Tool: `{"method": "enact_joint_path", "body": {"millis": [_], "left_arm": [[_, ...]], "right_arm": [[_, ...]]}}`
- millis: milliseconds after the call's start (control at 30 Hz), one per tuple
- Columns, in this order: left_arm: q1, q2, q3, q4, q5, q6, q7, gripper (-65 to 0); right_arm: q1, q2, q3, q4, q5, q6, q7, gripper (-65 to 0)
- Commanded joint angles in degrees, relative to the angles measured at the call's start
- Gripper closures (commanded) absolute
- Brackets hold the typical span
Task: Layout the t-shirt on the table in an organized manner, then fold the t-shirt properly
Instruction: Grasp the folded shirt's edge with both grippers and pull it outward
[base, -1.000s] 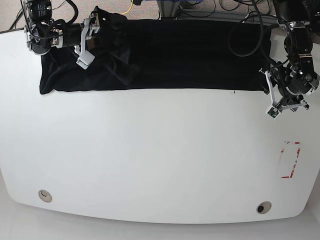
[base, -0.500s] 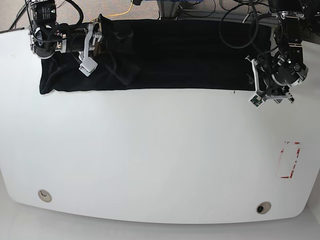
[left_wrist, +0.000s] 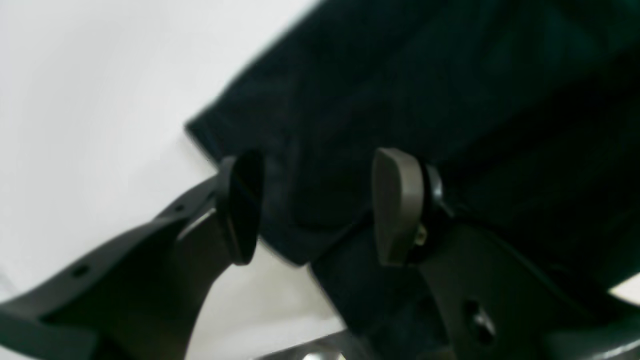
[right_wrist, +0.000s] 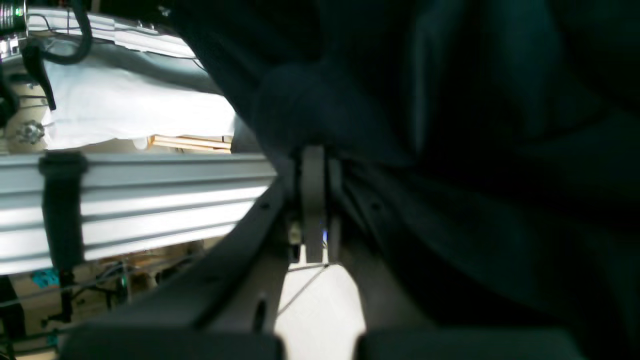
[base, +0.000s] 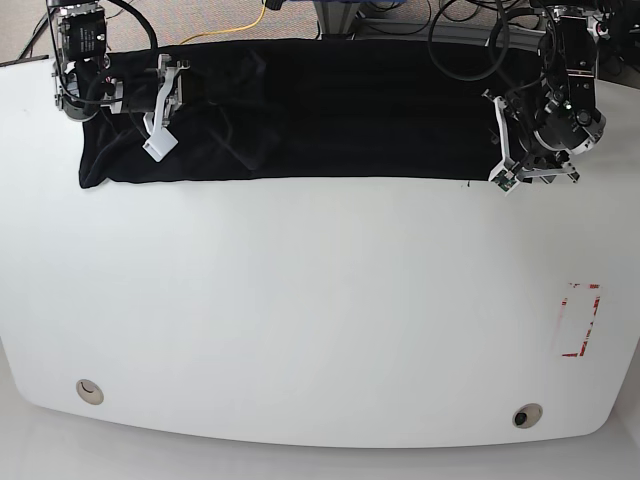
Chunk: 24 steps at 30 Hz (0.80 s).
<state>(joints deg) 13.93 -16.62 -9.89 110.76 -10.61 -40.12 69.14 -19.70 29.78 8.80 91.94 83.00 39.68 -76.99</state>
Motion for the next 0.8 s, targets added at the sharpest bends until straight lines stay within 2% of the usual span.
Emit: {"method": "enact_joint_path", "body": {"millis": [0,167,400,600,767], "left_arm": [[0.2,0.1,-0.3,1.1,-0.4,0.1,-1.0,-31.8],[0.8,0.1,-0.3,0.9,-0.3,0.1,-1.1,-31.8],[0.8,0.2,-0.3,-0.7,-0.2,0.1,-1.2,-31.8],[0.5,0.1,0.5,-3.7,-0.2,0.1,-1.3,-31.8],[-0.4,-0.1,0.9,-6.5,-0.1,0.1,-4.9,-31.8]], "right_arm": [[0.8,0.2,1.4,-0.9,2.0,0.3,0.5,0.0],[1.4,-0.2,3.9,-3.8,0.4,0.3,0.5,0.0],[4.0,-1.6,7.3,-4.3,-12.1,0.3,0.5,0.0],[5.6,-1.8,8.2,-4.3,-19.8,0.3,0.5,0.0],[6.3,-2.0,10.5,-4.3,-26.3,0.3,2.5,0.0]]}}
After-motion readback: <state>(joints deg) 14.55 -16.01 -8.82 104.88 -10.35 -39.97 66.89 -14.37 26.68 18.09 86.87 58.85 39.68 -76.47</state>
